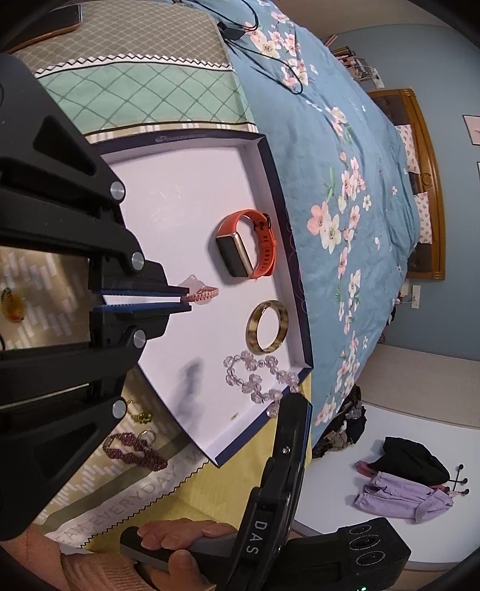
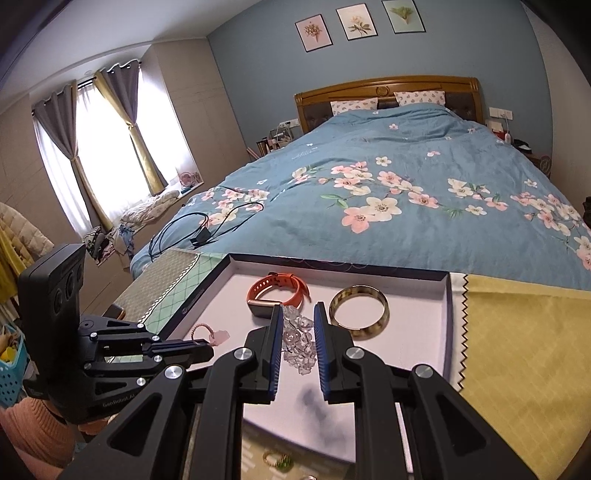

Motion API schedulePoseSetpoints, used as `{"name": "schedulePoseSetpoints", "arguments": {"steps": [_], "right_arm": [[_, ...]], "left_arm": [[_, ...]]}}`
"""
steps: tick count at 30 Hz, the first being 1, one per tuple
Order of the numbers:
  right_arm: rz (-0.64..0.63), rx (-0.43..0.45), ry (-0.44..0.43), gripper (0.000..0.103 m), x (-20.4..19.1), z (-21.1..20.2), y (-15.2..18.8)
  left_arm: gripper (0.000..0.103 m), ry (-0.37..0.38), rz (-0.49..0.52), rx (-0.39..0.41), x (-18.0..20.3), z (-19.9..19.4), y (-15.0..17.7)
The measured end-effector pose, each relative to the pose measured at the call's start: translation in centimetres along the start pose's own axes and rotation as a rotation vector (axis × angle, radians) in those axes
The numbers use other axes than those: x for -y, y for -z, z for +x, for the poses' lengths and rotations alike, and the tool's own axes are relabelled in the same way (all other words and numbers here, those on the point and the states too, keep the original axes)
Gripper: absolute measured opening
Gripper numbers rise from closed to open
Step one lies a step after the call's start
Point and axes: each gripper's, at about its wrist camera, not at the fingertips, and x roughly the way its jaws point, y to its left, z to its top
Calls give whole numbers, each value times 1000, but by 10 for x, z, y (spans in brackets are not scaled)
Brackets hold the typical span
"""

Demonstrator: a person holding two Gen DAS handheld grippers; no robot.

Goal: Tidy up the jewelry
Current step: 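Carry the pink charm with the left tool while the right tool carries the crystal bracelet into the box, release, then withdraw both tools from the box toward the remaining rings and bracelet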

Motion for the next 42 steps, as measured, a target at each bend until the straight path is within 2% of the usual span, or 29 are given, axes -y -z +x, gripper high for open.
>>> {"name": "schedulePoseSetpoints", "arguments": {"steps": [9,14,29,35,37,39,42], "right_arm": [[70,-40,-11,15,10,32,-4],[116,-83,17,15,25,49,2],[130,-148,93,15,41,53,15],[139,-144,97,16,44,46,18],[132,-137,95,16,42,40,19],[127,-123,86,20,40,31,20],[96,-95,65,27,32,12,23]], "left_arm": [[3,-30,-2,-27,-12,22,-9],[3,-37,-6,-52,-18,36,-12],[3,-26,-38,-96,-29,58,-18],[4,-10,-60,-100,-33,63,-19],[6,-8,-64,-95,-34,63,-20],[9,-6,-68,-85,-34,61,-20],[21,-8,-76,-59,-34,52,-19]]}}
